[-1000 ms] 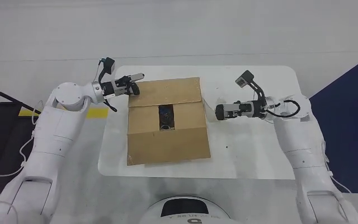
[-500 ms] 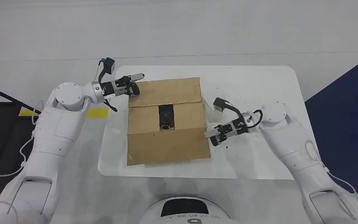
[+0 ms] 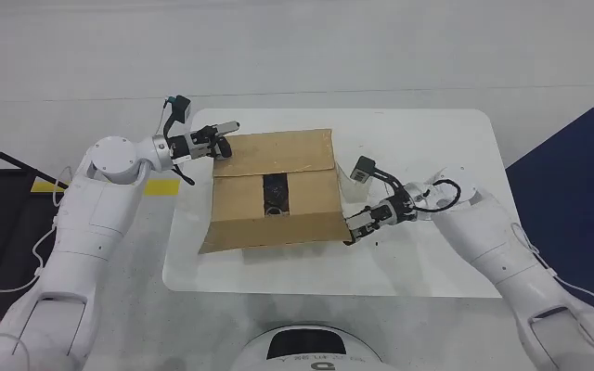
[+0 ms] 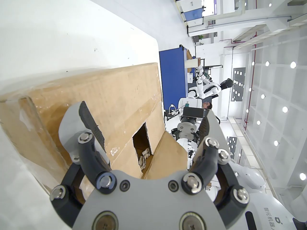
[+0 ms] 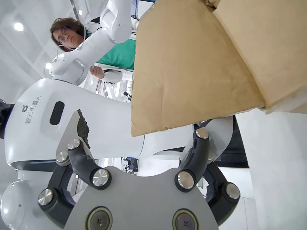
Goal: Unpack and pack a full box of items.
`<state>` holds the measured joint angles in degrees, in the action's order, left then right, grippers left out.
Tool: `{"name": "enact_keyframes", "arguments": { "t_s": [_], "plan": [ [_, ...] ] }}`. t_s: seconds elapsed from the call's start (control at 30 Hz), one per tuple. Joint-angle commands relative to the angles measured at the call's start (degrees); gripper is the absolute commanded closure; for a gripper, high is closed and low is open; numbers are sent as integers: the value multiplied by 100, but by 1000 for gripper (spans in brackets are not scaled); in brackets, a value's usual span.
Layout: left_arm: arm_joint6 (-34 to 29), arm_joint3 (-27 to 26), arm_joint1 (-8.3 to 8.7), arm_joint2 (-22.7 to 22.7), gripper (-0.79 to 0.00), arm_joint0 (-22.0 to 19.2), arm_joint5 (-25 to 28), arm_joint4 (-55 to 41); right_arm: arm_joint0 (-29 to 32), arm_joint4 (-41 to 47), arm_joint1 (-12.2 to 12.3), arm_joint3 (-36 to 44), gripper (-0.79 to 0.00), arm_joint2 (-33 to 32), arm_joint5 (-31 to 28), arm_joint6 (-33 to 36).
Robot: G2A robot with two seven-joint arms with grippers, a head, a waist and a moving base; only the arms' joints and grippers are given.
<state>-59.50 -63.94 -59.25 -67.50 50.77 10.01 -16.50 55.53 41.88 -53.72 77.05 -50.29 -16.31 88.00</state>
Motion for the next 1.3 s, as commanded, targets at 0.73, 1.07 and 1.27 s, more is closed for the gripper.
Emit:
{"name": "enact_keyframes", "arguments": {
  "t_s": [0.73,1.07,1.27],
  "plan": [
    [0,0,0,0,-785,0,0,0,-565,647,-252,-898,-785,325,-584,-985],
    [258,-81,56,-372,-785,134,67,-308,-729,402,-474,-1018,-785,407,-1044,-1541],
    [35,-256,190,-1031,-785,494,293,-850,-948,-87,-637,-1191,-785,593,-873,-2141]
  ]
}}
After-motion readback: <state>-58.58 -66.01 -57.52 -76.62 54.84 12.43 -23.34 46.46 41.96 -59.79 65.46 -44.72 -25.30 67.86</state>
